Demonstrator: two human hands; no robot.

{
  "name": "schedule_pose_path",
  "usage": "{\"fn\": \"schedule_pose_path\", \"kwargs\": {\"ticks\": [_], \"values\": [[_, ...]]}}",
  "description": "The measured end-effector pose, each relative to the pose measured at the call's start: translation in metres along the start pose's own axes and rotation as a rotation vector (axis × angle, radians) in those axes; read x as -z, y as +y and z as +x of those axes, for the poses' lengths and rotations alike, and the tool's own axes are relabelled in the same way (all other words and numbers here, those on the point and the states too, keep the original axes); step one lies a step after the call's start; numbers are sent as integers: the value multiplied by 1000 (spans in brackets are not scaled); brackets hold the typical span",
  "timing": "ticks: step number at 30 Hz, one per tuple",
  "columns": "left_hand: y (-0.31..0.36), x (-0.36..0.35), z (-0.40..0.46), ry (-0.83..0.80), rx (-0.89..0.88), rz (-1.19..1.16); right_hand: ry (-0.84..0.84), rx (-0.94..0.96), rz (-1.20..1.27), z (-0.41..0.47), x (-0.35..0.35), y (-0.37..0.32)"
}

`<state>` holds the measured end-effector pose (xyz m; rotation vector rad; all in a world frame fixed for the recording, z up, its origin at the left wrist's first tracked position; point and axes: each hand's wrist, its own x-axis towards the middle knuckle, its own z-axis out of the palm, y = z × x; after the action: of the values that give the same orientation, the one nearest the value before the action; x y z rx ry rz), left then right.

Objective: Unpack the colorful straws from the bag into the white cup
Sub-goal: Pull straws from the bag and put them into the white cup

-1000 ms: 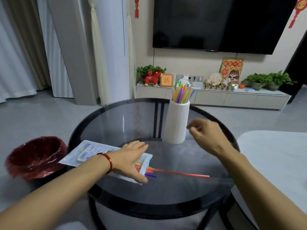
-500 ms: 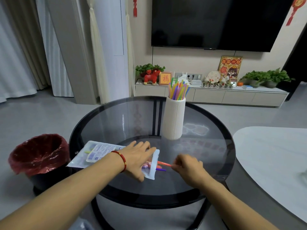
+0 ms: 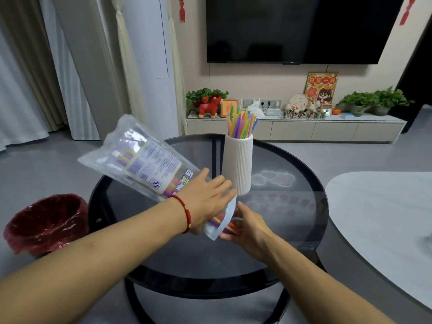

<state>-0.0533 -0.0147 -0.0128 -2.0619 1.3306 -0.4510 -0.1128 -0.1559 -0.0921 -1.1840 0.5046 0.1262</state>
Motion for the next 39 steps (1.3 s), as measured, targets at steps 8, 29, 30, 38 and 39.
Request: {"fn": "schedule_pose_path", "kwargs": {"ticks": [8,29,30,38,39], "values": [[-8,-5,0,14,42,38,-94,-22,143,12,-1,3],[20,-91,-23,-40,335,-716,206,288,115,11,89,-29],[20,-92,-23,-37,327,-724,227,300,97,10,98,-31],[18,-105,-21,-111,330,-796,367,506,18,-21,150,-51],[17,-105,-22,-134,317,-798,365,528,35,-26,155,-52]]}}
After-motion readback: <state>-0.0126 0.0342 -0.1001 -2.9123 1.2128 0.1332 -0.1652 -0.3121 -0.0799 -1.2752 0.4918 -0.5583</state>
